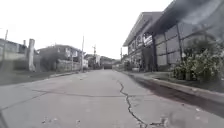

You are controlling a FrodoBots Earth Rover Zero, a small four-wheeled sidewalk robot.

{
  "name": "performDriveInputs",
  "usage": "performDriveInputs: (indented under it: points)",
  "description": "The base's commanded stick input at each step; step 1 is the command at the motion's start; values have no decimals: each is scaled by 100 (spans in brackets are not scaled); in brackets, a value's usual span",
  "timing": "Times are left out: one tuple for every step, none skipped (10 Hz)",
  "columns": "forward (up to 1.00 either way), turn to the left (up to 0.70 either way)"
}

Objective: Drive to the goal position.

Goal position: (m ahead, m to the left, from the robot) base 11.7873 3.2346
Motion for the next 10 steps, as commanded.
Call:
performDriveInputs:
  points:
    - [70, -35]
    - [70, -35]
    - [70, -35]
    - [70, -34]
    - [70, -28]
    - [70, -22]
    - [70, -16]
    - [70, -9]
    - [70, -3]
    - [70, 0]
